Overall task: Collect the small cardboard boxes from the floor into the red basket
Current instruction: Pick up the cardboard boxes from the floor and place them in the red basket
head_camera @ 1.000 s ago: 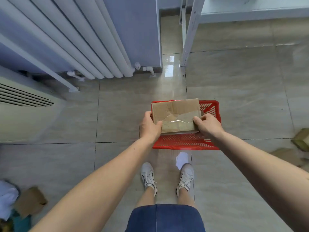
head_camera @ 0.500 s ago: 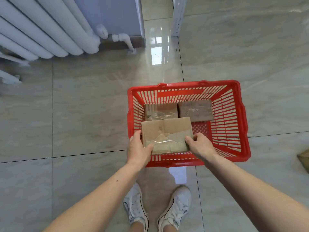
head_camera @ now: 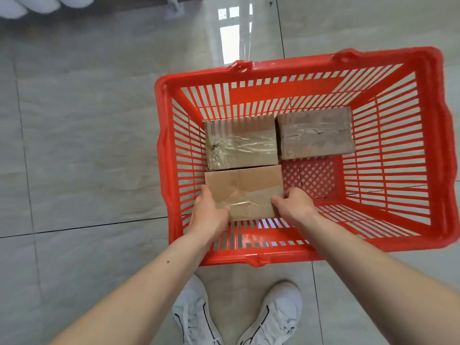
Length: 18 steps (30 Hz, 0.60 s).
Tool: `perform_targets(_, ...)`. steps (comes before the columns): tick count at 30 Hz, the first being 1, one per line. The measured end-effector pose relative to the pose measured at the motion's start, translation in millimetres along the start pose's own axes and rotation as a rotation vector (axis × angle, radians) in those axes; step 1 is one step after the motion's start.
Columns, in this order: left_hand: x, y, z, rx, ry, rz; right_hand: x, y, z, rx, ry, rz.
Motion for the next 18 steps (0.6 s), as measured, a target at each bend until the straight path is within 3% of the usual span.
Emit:
perform_targets(10,-8.3,4.5,-3.4,0.029,-0.054,-0.001,0.0,-10.1,-7.9,0.012,-0.021,-0.077)
perform_targets(18,22.1,64.1,-55.4,-0.010,-0.012,-0.058,84.2,-12.4,-91.4,0.097,0.046,0.017)
Point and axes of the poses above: each hand's wrist, its own z-axis towards the middle knuckle, its own x-axis out of the back of the hand, y = z × x, the point moved 8 cm from there along z, towards the middle knuckle, and after that the axes turned 11 degrees about -x, right-handed, at the moved point
